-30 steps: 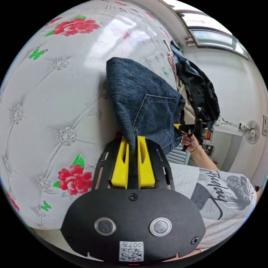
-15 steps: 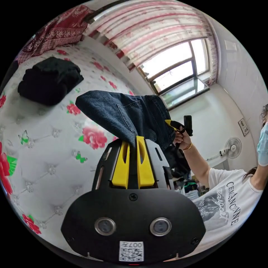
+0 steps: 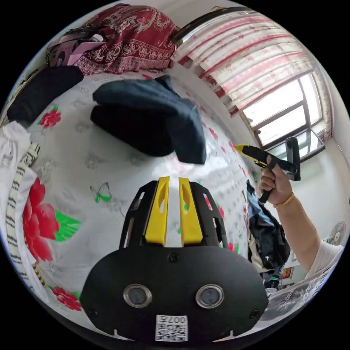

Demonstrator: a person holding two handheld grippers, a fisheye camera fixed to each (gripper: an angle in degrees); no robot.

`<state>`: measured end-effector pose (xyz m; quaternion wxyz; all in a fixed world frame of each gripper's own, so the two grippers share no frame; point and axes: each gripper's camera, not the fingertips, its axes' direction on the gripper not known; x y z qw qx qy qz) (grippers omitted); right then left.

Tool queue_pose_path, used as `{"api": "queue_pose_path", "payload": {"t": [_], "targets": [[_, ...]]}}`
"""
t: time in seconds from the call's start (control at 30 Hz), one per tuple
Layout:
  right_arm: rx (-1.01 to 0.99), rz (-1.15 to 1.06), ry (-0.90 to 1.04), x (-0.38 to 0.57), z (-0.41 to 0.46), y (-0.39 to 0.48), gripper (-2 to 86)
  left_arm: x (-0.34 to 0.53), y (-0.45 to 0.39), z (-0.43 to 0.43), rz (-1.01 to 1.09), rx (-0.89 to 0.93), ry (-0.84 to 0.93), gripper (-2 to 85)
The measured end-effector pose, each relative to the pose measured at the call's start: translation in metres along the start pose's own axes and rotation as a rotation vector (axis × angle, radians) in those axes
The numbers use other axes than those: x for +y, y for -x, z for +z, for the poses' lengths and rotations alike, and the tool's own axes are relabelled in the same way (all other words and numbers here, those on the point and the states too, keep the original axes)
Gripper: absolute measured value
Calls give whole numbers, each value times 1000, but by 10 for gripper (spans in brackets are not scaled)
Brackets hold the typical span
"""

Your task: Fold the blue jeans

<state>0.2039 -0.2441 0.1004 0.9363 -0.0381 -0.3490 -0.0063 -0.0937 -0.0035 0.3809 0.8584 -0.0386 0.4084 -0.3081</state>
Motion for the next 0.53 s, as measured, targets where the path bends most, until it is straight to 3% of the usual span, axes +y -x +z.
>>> {"api": "queue_pose_path", "payload": {"t": [0.17,0.23,0.3,0.37,0.53], "targets": [[-4,112,178,228,56,-21,-2,157,-49,37,253,-190,280,61],[17,191,202,306,43,-29,-1,199,-66,48,308,-224,395,61],[159,294,206,385,-1,-43,1,230,-78,60,328,-222,499,61],[312,395,136,429,-57,-53,6,257,-95,78,366,-243,593,57],[776,637,-246,517,-234,-39,47,286,-143,108,500,-288,647,59]]}}
